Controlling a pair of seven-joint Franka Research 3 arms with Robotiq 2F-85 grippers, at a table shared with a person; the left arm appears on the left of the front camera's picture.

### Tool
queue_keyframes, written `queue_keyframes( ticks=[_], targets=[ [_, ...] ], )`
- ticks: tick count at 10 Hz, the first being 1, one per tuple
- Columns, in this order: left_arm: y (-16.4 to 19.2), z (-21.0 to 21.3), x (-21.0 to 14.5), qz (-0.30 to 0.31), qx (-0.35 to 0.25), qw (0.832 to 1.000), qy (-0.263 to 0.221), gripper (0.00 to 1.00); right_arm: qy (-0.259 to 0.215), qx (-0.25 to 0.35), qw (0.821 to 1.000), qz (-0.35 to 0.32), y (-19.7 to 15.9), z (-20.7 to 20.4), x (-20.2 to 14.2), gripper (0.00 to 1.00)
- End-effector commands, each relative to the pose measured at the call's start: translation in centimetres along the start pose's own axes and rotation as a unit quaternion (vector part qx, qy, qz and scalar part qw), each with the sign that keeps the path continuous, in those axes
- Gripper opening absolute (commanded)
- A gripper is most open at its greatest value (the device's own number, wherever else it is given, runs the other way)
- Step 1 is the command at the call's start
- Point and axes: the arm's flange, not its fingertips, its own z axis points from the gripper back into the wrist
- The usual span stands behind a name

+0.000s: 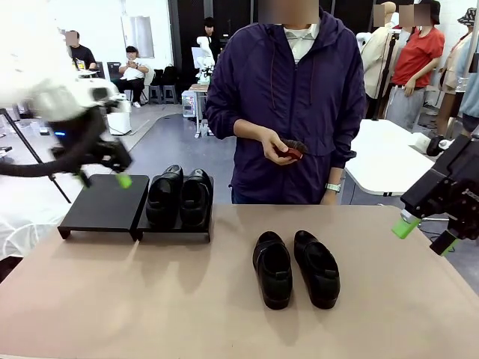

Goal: Organize the shoes by placing them on the stand.
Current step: Place the Shoe from the middle of the table onto the Shoes Stand.

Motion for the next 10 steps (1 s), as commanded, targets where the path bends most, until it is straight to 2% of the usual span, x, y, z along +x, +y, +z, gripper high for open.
queue_keyframes(
  ticks=[1,3,4,5,6,10],
  targets=[
    [3.8,1.2,-5.2,0.045,-0.068,0.997,0.002,1.0,0.002,0.002,1.0,-0.003,0.1,0.5,0.1,1.0],
    [6.2,2.6,-12.4,0.094,-0.131,0.981,-0.109,1.0,0.002,0.002,1.0,-0.003,0.1,0.5,0.1,1.0],
    [6.6,2.3,-14.8,0.104,-0.125,0.978,-0.131,1.0,0.002,0.002,1.0,-0.003,0.1,0.5,0.1,1.0],
    [6.7,1.3,-15.7,0.117,-0.086,0.981,-0.132,1.0,0.002,0.002,1.0,-0.003,0.1,0.5,0.1,1.0],
    [7.0,3.4,-12.0,0.102,-0.125,0.984,-0.081,1.0,0.002,0.002,1.0,-0.003,0.1,0.5,0.1,1.0],
    [7.0,3.4,-12.0,0.102,-0.125,0.984,-0.081,1.0,0.002,0.002,1.0,-0.003,0.1,0.5,0.1,1.0]
  ],
)
